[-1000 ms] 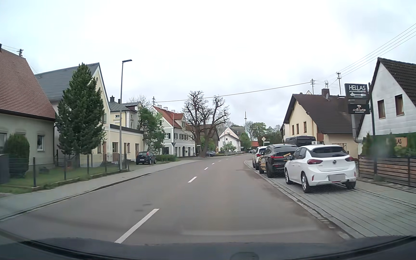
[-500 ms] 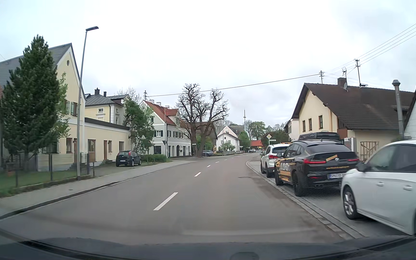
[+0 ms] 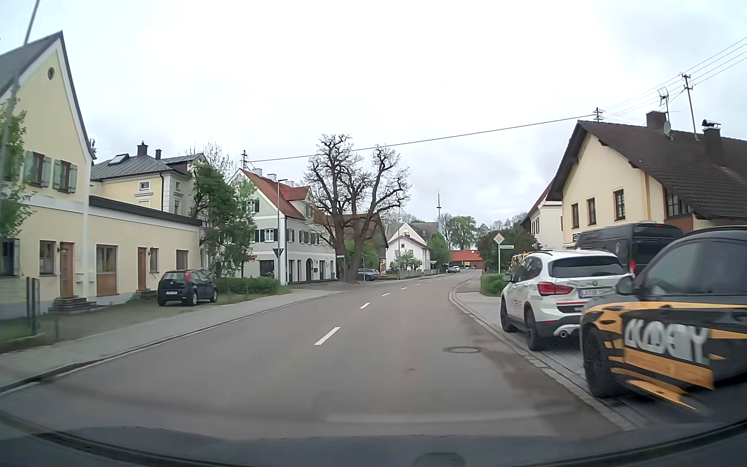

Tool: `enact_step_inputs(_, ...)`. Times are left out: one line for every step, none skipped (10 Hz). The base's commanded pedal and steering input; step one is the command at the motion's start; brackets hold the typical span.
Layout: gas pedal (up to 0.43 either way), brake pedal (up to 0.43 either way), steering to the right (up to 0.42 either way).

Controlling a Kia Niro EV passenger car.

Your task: Follow the waypoints while adhering to traffic rules and regulations

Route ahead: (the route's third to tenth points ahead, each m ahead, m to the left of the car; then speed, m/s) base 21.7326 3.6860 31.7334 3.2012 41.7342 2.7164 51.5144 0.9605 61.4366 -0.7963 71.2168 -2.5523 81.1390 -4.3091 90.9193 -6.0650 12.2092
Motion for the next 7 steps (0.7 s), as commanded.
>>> enact_step_inputs(0.118,0.000,0.003)
enact_step_inputs(0.118,0.000,0.003)
enact_step_inputs(0.118,0.000,0.003)
enact_step_inputs(0.118,0.000,0.003)
enact_step_inputs(0.118,0.000,0.003)
enact_step_inputs(0.118,0.000,0.004)
enact_step_inputs(0.118,0.000,0.006)
